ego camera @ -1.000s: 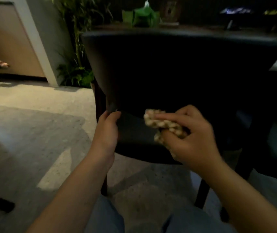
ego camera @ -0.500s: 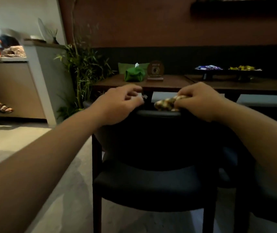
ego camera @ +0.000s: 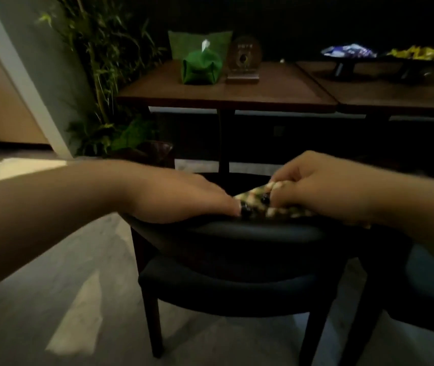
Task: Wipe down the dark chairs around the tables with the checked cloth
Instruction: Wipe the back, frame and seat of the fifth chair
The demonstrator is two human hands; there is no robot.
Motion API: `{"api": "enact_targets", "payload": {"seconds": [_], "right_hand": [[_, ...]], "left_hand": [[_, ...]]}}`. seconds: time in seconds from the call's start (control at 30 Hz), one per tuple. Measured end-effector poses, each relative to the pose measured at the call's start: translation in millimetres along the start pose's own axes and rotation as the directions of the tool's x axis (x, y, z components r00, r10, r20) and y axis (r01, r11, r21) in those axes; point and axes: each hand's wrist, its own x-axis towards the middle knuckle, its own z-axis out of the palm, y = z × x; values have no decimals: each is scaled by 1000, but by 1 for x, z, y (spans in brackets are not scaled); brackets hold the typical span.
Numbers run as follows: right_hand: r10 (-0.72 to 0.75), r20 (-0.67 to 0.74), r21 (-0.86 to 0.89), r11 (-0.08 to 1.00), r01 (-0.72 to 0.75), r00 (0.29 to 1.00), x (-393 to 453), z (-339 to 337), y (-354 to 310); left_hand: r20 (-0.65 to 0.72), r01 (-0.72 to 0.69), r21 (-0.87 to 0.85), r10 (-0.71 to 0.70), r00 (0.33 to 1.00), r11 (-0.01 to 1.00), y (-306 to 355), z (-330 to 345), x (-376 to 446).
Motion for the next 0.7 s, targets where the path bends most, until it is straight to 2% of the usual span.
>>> {"api": "enact_targets", "payload": {"seconds": [0.07, 0.13, 0.2, 0.27, 0.33, 0.53, 0.7], "right_hand": [[6, -9, 13, 1000, -6, 1000, -3, 1, 0], [-3, -47, -8, 1000, 3, 999, -6, 2, 1], [-37, -155, -17, 999, 35, 987, -13, 4, 1], [-84, -306, -12, 996, 84, 948, -21, 6, 1], [-89, -392, 3, 995, 98, 916, -24, 5, 2], [22, -358, 33, 999, -11, 933, -20, 1, 0], [114, -274, 22, 993, -112, 955, -20, -3, -8]], "left_hand": [[55, 18, 23, -19, 998, 1000, 9, -7, -4], [118, -18, 116, 4, 993, 993, 17, -11, -11], [139, -53, 147, 33, 990, 988, 17, -14, -15], [119, -77, 141, 61, 991, 987, 12, -11, -14], [85, -81, 156, 69, 994, 984, 11, -11, -14], [46, -64, 132, 58, 997, 989, 9, -7, -12], [81, -71, 98, 63, 995, 993, 9, -9, -12]]}}
